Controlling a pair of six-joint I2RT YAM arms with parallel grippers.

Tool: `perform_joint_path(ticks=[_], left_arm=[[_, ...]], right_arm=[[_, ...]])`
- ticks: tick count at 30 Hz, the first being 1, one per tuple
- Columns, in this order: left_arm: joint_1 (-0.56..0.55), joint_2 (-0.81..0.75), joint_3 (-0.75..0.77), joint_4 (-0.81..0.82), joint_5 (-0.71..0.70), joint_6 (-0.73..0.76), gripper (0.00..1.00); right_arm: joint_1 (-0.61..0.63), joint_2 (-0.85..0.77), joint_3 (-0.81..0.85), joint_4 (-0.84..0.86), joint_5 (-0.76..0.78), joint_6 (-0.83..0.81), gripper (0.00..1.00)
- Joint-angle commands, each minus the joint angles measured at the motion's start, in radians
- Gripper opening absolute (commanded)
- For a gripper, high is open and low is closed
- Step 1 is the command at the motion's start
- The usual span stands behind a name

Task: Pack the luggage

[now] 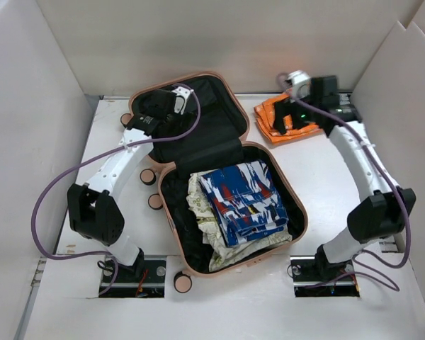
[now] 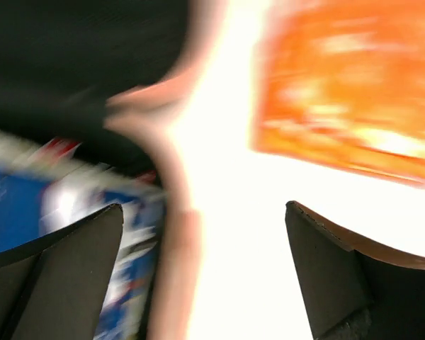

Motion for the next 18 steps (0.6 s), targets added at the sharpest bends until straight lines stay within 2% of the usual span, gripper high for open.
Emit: perform_joint_path(ticks=[1, 2, 5, 10, 13, 18], left_arm=[[0.004, -0.012, 0.068, -0.009, -0.036, 0.012, 0.72], [0.004, -0.012, 0.068, -0.009, -0.053, 0.021, 0.72], [0.004, -0.012, 0.091, -0.009, -0.076, 0.030, 0.73], [0.004, 0.021, 0.143, -0.032, -0.067, 0.064, 0.74], [0.004, 0.063, 0.207, -0.054, -0.067, 0.037, 0.74], [0.004, 0.167, 0.276, -0.090, -0.067, 0.003, 0.74]], right_arm=[[-0.135, -0.029, -0.012, 0.226, 0.103, 0.043, 1.00], [-0.204, -0.014, -0.027, 0.342, 0.103, 0.061, 1.00], [-0.332, 0.063, -0.066, 0.522, 0.028, 0.156, 1.00], [-0.420, 0.305, 0.017, 0.578, -0.006, 0.310, 1.00], [-0.439, 0.418, 0.091, 0.589, 0.040, 0.385, 1.00], [-0.458, 0.519, 0.125, 0.637, 0.137, 0.551, 1.00]])
